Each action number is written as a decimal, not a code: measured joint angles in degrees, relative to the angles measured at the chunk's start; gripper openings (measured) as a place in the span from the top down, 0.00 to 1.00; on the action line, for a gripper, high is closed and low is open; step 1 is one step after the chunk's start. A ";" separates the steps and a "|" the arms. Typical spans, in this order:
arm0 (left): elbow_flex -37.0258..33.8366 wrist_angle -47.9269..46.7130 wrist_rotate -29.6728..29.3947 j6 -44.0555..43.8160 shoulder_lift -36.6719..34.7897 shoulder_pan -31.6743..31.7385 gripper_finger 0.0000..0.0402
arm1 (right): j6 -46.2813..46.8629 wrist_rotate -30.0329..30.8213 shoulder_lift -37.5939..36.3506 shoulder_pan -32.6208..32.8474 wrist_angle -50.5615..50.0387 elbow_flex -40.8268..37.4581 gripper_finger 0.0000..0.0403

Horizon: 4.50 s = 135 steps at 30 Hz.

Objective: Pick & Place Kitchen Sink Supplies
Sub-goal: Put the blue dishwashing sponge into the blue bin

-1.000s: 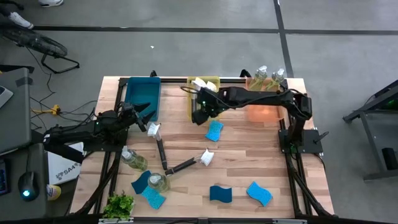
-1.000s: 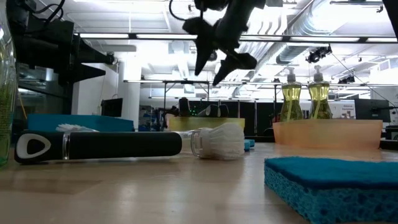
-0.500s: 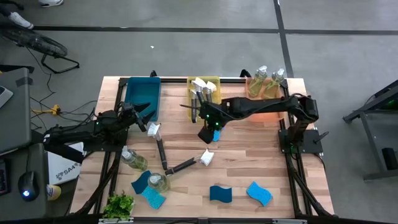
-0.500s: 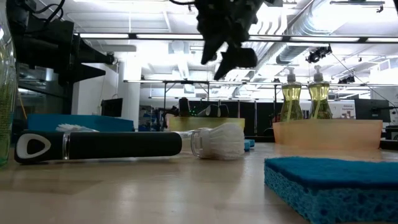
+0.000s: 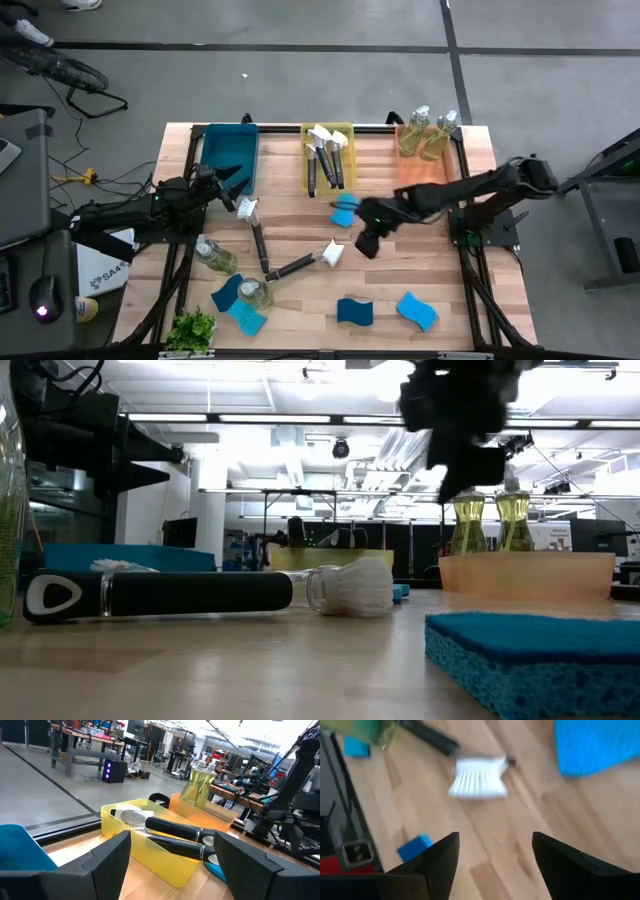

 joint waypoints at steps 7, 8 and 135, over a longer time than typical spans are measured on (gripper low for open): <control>0.00 0.01 0.00 0.01 -0.02 0.01 0.30 | 9.81 3.33 -5.69 4.10 1.87 -8.38 0.39; -0.01 0.02 0.00 0.02 -0.02 0.02 0.30 | 11.98 4.14 -5.88 4.22 2.32 -9.28 0.39; -0.04 0.74 1.64 -26.11 -0.01 0.00 0.30 | 3.34 36.39 -5.40 3.77 28.39 -5.71 1.00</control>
